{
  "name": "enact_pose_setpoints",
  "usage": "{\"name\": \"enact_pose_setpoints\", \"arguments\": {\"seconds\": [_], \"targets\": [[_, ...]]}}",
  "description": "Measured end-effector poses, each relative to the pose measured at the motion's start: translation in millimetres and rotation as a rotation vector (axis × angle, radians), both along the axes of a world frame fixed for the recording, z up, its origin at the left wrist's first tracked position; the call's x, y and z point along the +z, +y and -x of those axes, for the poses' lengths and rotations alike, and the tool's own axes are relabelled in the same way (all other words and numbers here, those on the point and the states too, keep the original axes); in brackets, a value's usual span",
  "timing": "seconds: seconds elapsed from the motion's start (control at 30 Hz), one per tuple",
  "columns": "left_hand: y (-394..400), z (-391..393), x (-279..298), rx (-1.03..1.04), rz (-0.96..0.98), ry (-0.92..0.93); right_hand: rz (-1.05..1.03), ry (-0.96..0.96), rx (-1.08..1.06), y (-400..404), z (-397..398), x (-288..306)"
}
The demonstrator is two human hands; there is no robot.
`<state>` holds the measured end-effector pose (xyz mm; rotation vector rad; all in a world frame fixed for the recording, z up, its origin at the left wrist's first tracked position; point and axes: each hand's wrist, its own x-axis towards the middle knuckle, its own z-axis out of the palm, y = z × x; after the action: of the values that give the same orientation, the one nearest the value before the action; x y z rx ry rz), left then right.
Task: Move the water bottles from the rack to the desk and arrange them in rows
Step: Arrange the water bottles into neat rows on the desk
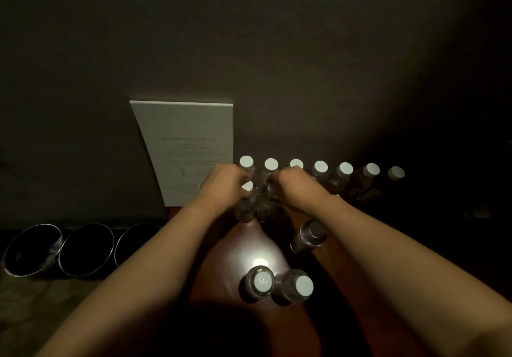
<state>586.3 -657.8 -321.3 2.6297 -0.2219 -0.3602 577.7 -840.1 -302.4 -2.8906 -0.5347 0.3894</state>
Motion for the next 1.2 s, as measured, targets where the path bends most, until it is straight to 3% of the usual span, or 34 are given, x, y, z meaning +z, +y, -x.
{"name": "enact_pose_setpoints", "arguments": {"seconds": [1.0, 1.2], "targets": [[-1, 9, -2, 0.017, -0.031, -0.053, 0.032, 0.078, 0.003, -1, 4, 0], [-4, 21, 1, -0.023, -0.057, -0.143, -0.065, 0.02, -0.127, -38, 23, 5]]}}
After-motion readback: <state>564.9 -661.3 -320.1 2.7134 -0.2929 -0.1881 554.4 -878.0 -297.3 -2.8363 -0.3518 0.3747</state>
